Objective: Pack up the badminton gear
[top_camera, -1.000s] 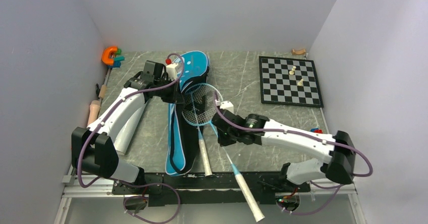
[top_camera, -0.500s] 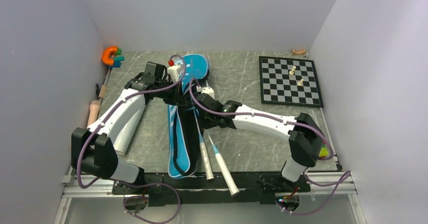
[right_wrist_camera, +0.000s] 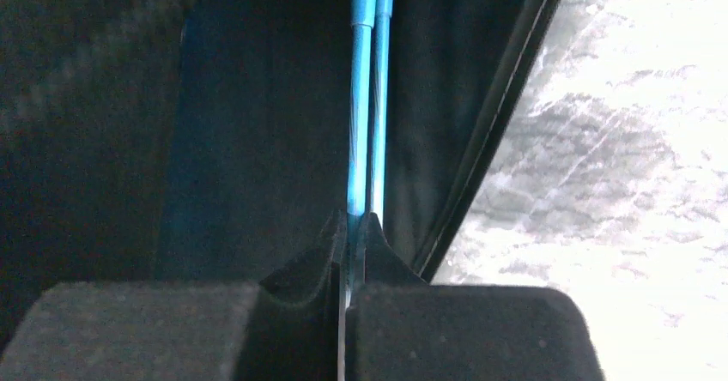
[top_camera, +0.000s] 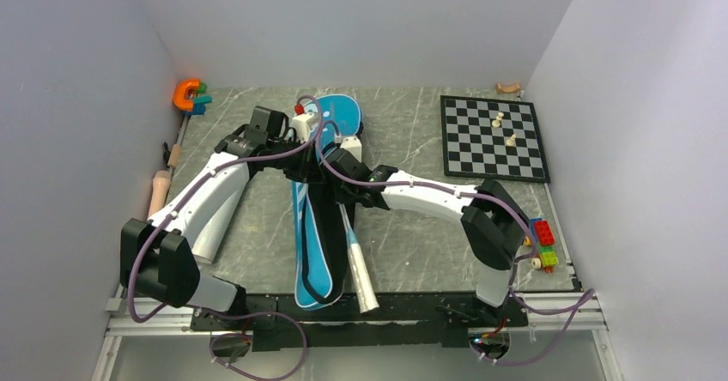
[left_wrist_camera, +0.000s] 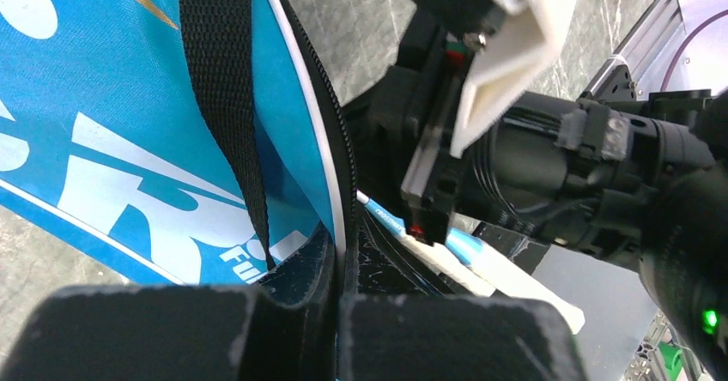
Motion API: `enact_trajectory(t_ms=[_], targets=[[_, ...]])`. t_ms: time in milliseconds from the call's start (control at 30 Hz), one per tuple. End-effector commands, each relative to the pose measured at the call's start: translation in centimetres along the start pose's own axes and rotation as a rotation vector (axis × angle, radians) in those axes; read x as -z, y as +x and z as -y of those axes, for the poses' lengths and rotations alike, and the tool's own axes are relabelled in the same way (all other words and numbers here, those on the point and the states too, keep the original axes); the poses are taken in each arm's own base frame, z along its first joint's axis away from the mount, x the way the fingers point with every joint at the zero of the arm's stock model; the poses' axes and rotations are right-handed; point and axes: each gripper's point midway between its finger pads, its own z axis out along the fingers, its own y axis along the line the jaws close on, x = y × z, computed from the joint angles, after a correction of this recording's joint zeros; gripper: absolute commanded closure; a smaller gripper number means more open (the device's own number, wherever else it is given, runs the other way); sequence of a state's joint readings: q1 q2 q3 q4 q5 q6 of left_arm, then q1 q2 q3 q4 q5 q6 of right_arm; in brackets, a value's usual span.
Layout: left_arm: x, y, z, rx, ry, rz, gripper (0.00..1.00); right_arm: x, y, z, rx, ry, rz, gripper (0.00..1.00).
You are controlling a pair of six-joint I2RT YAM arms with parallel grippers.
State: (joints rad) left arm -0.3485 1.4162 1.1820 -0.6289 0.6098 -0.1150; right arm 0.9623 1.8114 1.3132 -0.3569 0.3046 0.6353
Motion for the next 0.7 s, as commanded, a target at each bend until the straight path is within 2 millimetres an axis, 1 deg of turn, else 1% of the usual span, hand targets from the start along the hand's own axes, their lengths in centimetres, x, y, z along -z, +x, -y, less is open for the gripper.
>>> enact_trajectory(t_ms=[0, 100, 133, 167, 200, 233, 267, 333, 400, 567, 667], targets=[[1.2, -1.7, 3.0, -0.098, 0.107, 0.072, 1.0, -0.4, -5.0, -2.0, -0.108, -0.074, 0.172, 1.0], [1.2, -1.7, 3.3, -0.104, 0.117, 0.07, 1.0, -0.9, -5.3, -2.9, -0.124, -0.125, 0.175, 1.0], [1.2, -1.6, 3.3, -0.103, 0.118, 0.068, 1.0, -0.9, -5.5, -3.3, -0.127, -0.148, 0.179, 0.96], [1.2, -1.6, 3.3, -0.101, 0.118, 0.067, 1.0, -1.0, -5.3, -3.5, -0.124, -0.158, 0.174, 0.9], [1.2, -1.6, 3.2, -0.101, 0.116, 0.066, 1.0, -1.1, -5.3, -3.6, -0.122, -0.17, 0.169, 0.81], [1.2, -1.6, 3.2, -0.101, 0.116, 0.067, 1.0, -1.0, -5.1, -3.9, -0.117, -0.183, 0.163, 0.69], [1.2, -1.6, 3.2, -0.101, 0.116, 0.066, 1.0, -1.0, -4.9, -3.9, -0.114, -0.194, 0.158, 0.62], [1.1, -1.6, 3.1, -0.097, 0.115, 0.064, 1.0, -0.8, -4.6, -3.8, -0.117, -0.213, 0.151, 0.53], [1.0, -1.6, 3.1, -0.094, 0.116, 0.062, 1.0, -0.5, -4.5, -3.3, -0.133, -0.229, 0.143, 0.5], [1.0, -1.6, 3.0, -0.094, 0.109, 0.06, 1.0, 1.8, -5.2, -1.3, -0.178, -0.263, 0.154, 0.44], [0.9, -1.5, 2.9, -0.094, 0.108, 0.06, 1.0, 3.0, -5.5, 1.1, -0.219, -0.25, 0.18, 0.43]])
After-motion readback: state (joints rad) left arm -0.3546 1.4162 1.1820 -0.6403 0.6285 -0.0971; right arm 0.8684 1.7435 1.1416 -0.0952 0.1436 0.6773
